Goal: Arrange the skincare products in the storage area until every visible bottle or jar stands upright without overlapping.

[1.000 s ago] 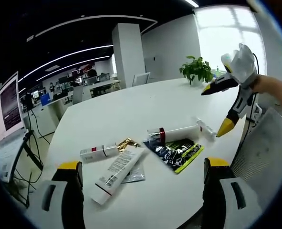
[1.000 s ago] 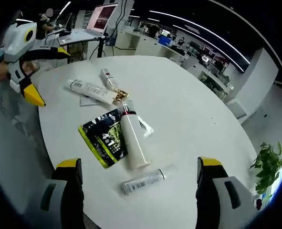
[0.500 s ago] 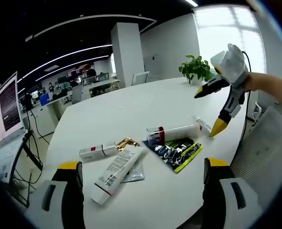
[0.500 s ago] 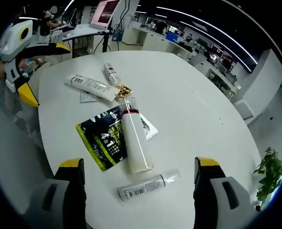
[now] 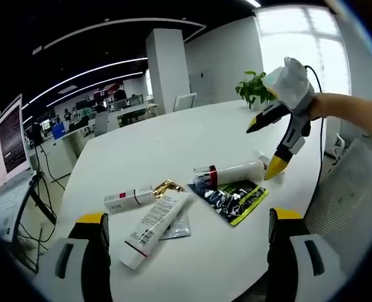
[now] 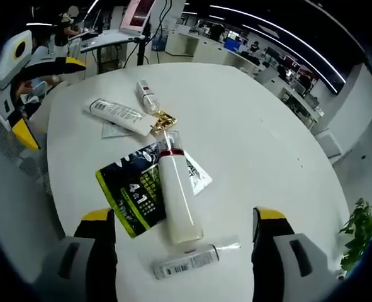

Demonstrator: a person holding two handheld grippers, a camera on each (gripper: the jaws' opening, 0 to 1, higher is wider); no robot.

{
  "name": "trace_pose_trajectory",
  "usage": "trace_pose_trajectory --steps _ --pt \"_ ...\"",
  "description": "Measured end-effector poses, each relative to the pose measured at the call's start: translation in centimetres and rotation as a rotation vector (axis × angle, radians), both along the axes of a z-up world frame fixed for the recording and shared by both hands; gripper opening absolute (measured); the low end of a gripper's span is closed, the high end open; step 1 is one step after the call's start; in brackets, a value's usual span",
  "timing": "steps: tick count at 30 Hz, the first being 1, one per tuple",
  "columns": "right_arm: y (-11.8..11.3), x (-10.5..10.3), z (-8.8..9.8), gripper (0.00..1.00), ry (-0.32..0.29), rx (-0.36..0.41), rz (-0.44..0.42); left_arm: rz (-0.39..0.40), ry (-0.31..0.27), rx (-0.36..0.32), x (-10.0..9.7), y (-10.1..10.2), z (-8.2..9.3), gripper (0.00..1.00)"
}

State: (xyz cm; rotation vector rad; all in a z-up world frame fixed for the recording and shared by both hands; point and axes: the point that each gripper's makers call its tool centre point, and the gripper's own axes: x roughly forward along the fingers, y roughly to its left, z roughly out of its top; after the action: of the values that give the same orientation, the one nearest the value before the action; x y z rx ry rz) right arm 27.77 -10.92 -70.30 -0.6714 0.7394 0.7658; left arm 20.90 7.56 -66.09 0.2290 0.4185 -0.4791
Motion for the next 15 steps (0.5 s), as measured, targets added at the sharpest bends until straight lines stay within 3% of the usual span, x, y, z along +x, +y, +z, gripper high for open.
trace_pose_trajectory --steps 15 --pt "0.8 0.1 -2.1 0.72 0.095 -0.009 0.048 0.002 0.015 -0.001 -0.1 0.1 -0.3 0.99"
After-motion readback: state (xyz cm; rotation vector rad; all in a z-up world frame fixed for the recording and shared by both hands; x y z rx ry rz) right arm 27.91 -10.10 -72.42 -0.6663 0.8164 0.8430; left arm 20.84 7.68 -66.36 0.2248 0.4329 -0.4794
